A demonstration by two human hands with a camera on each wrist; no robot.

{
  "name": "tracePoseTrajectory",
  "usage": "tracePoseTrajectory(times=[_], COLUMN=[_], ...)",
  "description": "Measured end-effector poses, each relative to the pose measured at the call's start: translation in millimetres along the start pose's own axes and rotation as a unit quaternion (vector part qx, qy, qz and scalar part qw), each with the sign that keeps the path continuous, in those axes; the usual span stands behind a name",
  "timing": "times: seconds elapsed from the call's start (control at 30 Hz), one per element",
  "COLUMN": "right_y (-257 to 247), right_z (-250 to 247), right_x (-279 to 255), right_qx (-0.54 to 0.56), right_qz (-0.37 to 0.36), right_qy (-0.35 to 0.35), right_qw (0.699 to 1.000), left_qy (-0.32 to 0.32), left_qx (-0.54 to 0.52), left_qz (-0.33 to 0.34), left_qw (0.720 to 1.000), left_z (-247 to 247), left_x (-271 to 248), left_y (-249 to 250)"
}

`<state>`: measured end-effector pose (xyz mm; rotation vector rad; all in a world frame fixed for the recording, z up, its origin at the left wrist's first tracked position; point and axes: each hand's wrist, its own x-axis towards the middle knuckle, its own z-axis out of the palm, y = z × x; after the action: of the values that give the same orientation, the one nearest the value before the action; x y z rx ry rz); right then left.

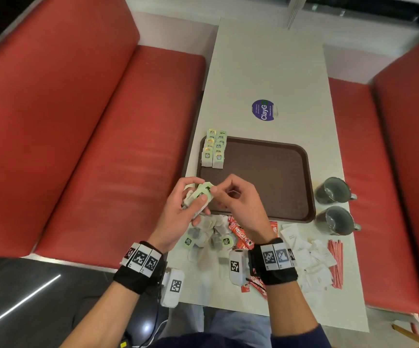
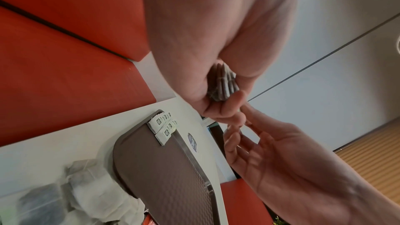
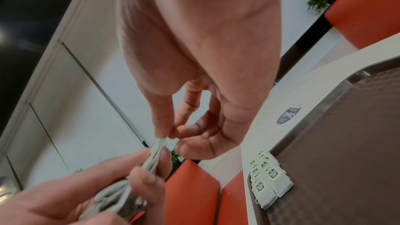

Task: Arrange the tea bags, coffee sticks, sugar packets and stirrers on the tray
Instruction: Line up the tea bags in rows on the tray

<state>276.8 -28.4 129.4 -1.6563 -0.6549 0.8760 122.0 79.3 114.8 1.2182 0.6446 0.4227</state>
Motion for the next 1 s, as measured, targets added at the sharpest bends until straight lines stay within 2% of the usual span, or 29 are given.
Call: tracePoseTrajectory(times=[0.17,0.27,0.37,0.53,0.83,1.0], right_y=[-6,-8,-7,-8,-12,-12], right_z=[-12,-16,-14,-20,-15,-15], right_x=[-2,0,-3,-3,-7,-7], right_qx=[0.061,0.001,-0.047,0.011,-0.064,0.018], right_qz=[0.006,0.035,0.019,-0.009,-0.057,-0.017], right_qy=[0.014,-0.018,-0.055,0.002,0.038,0.049], right_qw=[0.998,0.999,0.997,1.000,0.996,0.999], left_qy=[0.018,0.021,0.016,0.013,0.039,0.054], left_qx=[0.006,0.005,-0.001,-0.006,-0.022,-0.006], left_qz=[-0.003,-0.001,-0.003,-0.013,0.008,0.025], left_qw=[1.000,1.000,1.000,1.000,0.999,0.998], left_z=[-1,2,7,11,25,25], left_x=[-3,-4,-3,-3,2,3], left_y=[-3,-4,-3,-2,1,0])
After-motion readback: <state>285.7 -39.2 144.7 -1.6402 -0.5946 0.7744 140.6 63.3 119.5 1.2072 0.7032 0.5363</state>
